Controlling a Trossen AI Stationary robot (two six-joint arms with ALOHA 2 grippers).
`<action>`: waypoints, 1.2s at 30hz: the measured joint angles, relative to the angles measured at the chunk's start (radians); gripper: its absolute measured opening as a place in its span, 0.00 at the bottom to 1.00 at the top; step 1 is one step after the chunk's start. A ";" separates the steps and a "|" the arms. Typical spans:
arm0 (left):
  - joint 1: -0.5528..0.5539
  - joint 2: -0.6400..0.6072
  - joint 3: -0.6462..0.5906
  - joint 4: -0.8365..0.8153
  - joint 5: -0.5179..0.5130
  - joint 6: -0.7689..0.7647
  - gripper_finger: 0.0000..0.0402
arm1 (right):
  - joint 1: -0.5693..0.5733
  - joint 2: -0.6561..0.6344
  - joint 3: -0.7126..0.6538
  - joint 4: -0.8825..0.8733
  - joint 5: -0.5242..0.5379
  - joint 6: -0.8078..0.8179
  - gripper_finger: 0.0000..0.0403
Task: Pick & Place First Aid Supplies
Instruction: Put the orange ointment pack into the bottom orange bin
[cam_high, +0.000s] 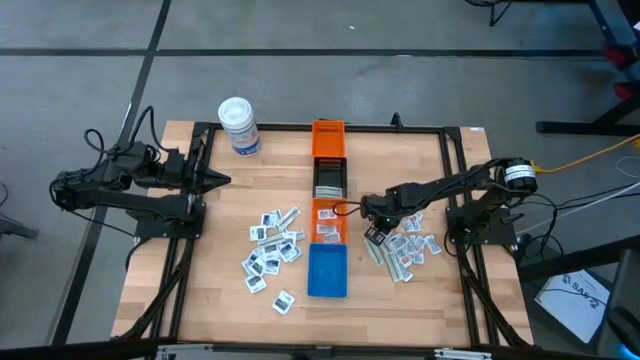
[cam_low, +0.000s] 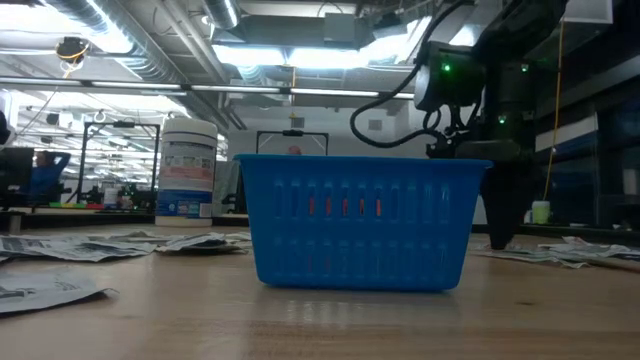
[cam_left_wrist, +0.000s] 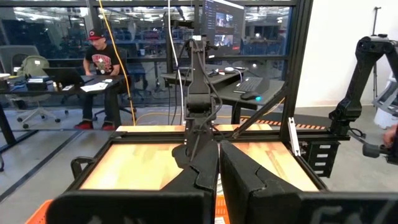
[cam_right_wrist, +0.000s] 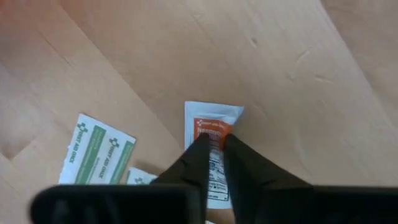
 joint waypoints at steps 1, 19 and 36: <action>0.000 0.000 0.000 0.000 0.000 0.000 0.03 | -0.002 0.000 0.000 0.002 -0.002 -0.006 0.05; 0.000 0.000 0.000 0.000 0.000 0.000 0.03 | -0.101 -0.172 0.134 -0.049 0.003 -0.052 0.01; 0.000 0.000 0.000 0.000 0.000 0.000 0.03 | -0.293 -0.171 0.478 -0.113 -0.005 -0.301 0.00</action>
